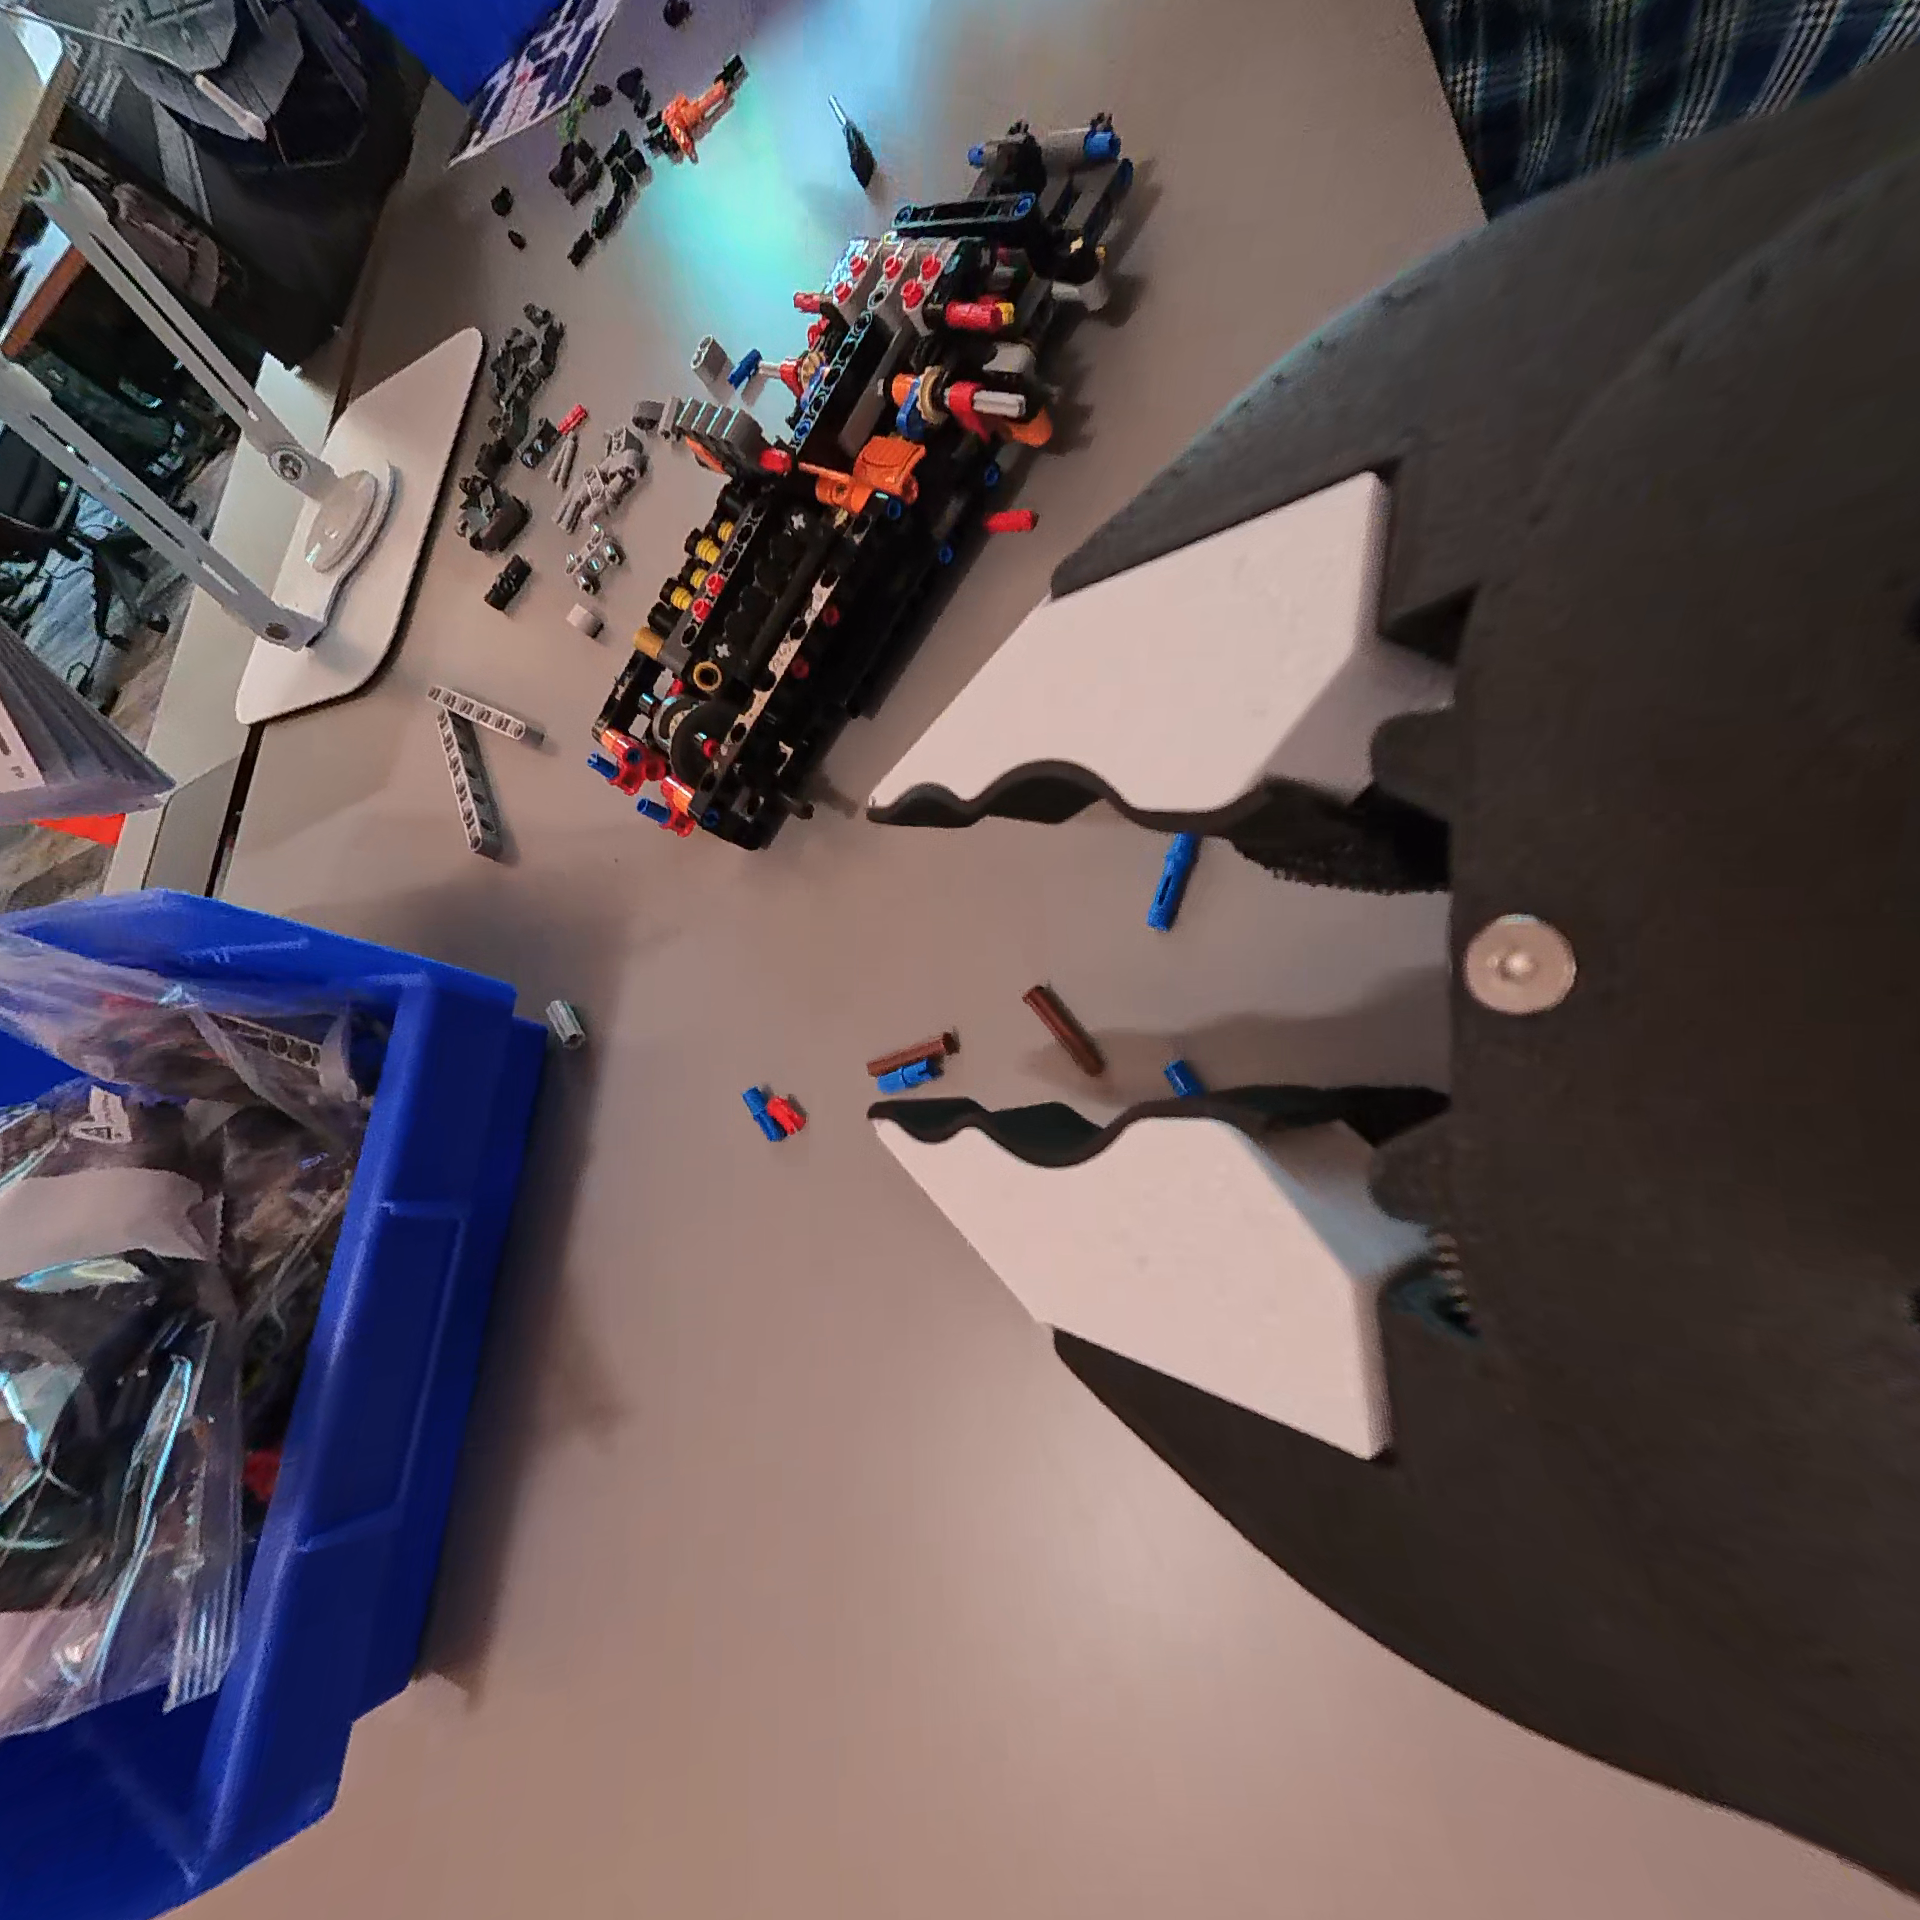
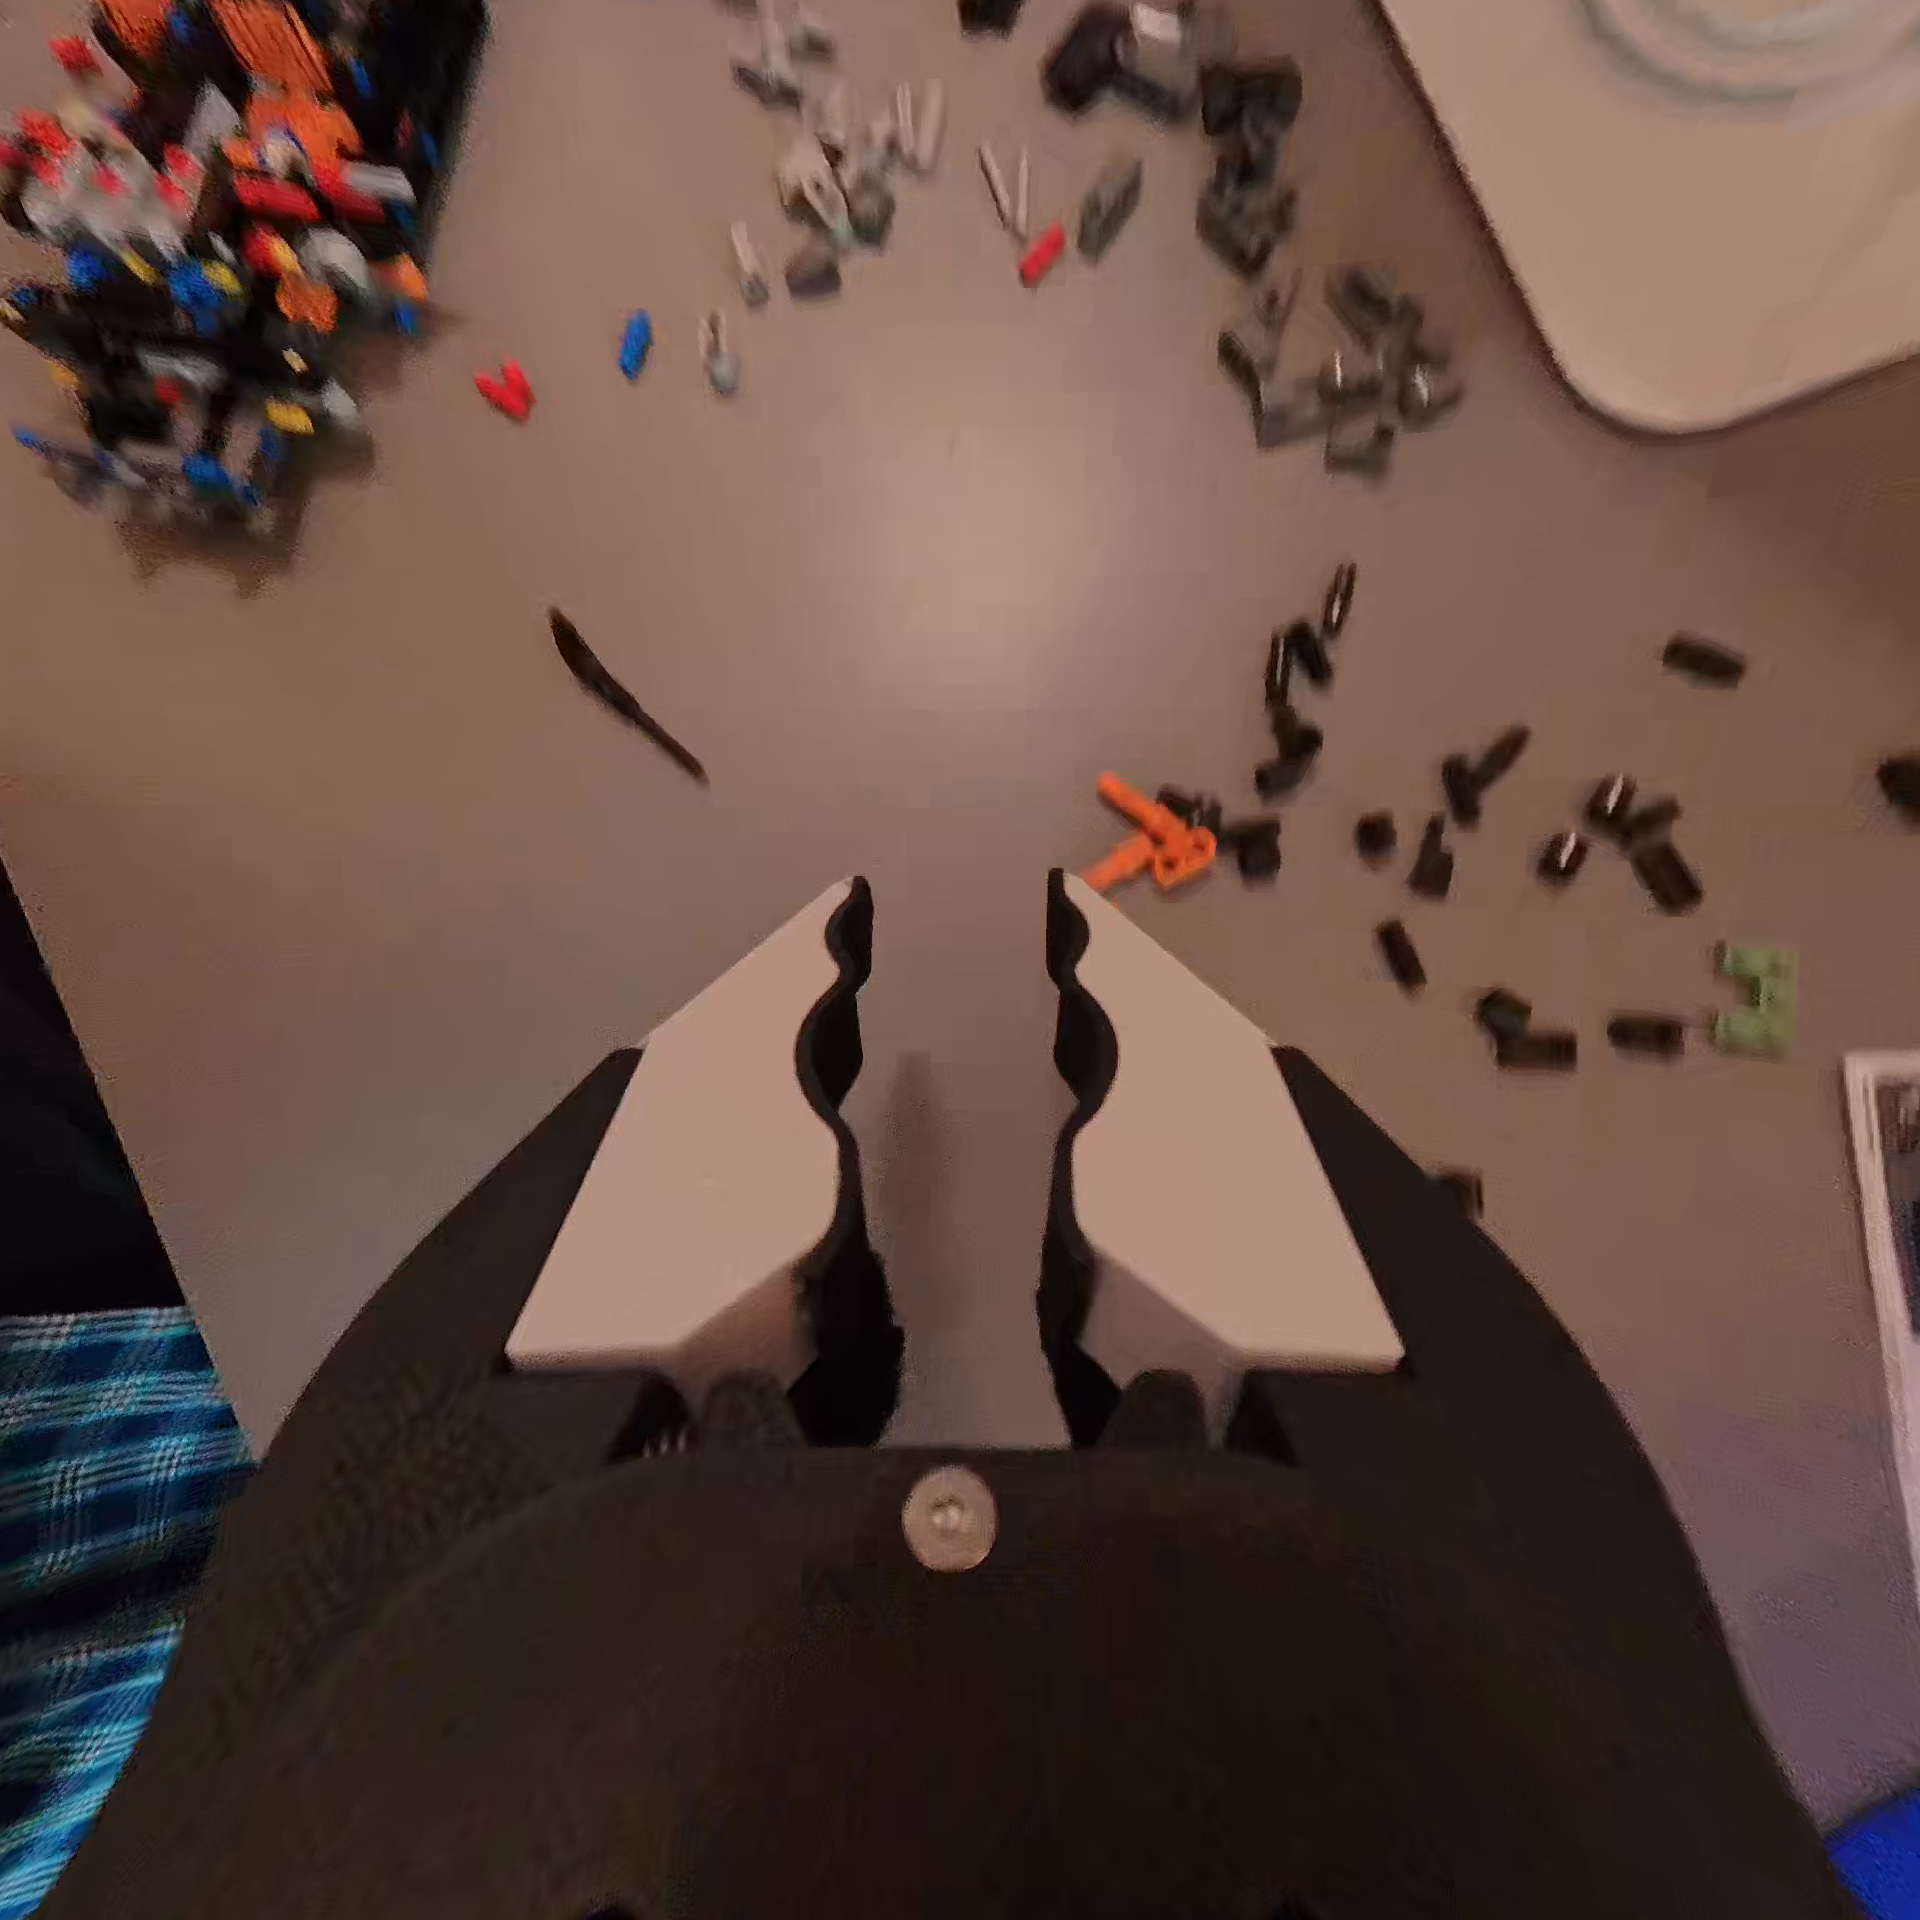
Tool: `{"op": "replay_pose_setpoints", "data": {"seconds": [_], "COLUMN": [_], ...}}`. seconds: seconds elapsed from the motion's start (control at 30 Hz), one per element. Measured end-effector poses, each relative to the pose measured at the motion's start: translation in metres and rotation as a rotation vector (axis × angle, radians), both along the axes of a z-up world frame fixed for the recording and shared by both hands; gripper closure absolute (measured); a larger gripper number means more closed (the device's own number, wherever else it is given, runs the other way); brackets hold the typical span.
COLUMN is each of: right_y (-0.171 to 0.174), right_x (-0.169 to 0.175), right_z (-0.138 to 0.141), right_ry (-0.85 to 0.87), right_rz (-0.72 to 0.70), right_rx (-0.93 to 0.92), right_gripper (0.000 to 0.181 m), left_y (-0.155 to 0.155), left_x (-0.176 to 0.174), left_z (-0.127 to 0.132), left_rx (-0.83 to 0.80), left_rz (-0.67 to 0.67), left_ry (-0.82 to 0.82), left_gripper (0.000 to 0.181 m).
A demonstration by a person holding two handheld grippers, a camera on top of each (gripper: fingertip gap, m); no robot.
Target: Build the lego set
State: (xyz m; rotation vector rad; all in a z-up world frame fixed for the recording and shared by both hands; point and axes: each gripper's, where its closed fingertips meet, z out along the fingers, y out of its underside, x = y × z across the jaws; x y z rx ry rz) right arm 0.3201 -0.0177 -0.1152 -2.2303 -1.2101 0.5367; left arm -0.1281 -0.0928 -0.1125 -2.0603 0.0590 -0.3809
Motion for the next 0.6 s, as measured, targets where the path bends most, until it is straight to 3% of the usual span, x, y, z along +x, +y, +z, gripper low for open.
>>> {"op": "replay_pose_setpoints", "data": {"seconds": [0.23,0.6], "right_y": [0.002,0.019], "right_x": [0.049,0.022], "right_z": [-0.026,-0.047], "right_ry": [-0.055,-0.054], "right_rz": [-0.174,-0.183], "right_rx": [-0.010,-0.002], "right_gripper": [0.151,0.160], "left_y": [0.001,0.002], "left_x": [0.007,0.015], "left_z": [0.000,-0.002], "left_rx": [0.000,-0.003], "left_rz": [-0.017,-0.036], "left_ry": [-0.002,-0.002], "left_gripper": [0.129,0.129]}}
